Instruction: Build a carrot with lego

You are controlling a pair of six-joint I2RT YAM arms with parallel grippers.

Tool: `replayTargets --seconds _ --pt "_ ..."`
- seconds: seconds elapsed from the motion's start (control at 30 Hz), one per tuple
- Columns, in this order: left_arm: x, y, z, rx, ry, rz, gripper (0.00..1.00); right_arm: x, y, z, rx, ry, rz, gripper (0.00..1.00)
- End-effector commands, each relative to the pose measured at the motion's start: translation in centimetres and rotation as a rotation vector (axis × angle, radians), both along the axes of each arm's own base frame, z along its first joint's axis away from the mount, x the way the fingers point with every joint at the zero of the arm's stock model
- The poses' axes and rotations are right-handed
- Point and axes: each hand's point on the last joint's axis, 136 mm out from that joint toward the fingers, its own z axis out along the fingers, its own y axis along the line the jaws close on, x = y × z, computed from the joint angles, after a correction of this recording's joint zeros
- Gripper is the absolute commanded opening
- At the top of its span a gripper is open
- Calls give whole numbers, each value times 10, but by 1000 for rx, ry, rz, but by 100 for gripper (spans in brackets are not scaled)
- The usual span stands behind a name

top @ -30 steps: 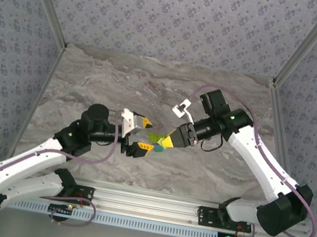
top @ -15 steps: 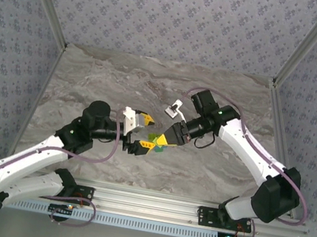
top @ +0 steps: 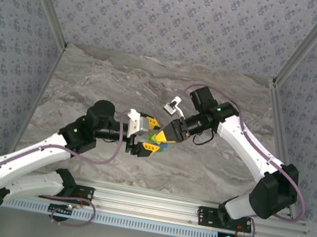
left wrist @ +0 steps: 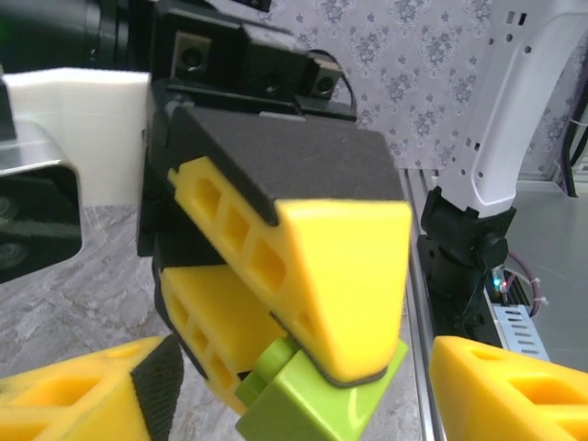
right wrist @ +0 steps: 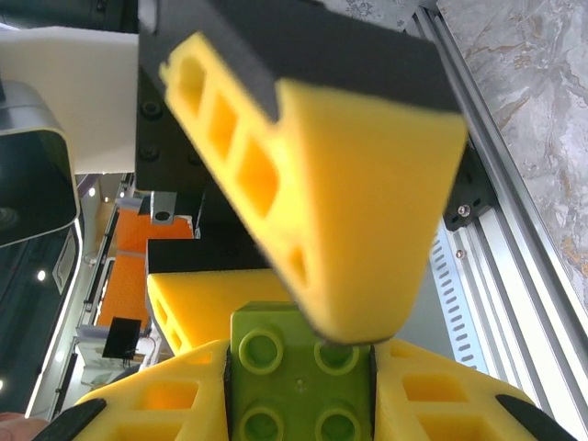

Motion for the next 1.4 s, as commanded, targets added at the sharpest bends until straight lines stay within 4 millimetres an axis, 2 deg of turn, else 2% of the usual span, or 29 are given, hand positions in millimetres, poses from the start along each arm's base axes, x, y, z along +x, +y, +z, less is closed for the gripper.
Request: replayTargets --seconds 0.0,0.23,0.53,0.87,0.97,1.2,1.37 --pt "-10 -2 28 -51 -59 -46 66 -4 1 9 30 7 23 32" --pt "-21 -4 23 -27 -59 -81 52 -4 1 11 37 6 25 32" --pt "-20 -6 6 22 -57 -81 60 -7 0 18 57 2 34 32" --pt "-17 -6 0 45 -66 -60 62 -14 -5 28 87 -14 43 31" --pt "-16 -5 0 46 -73 -52 51 -16 -5 29 91 -17 46 30" --pt "-18 -6 -1 59 -63 -71 38 -19 -7 32 105 -23 51 31" --pt "-19 -7 0 63 -59 -77 34 -19 -7 33 105 -26 50 34"
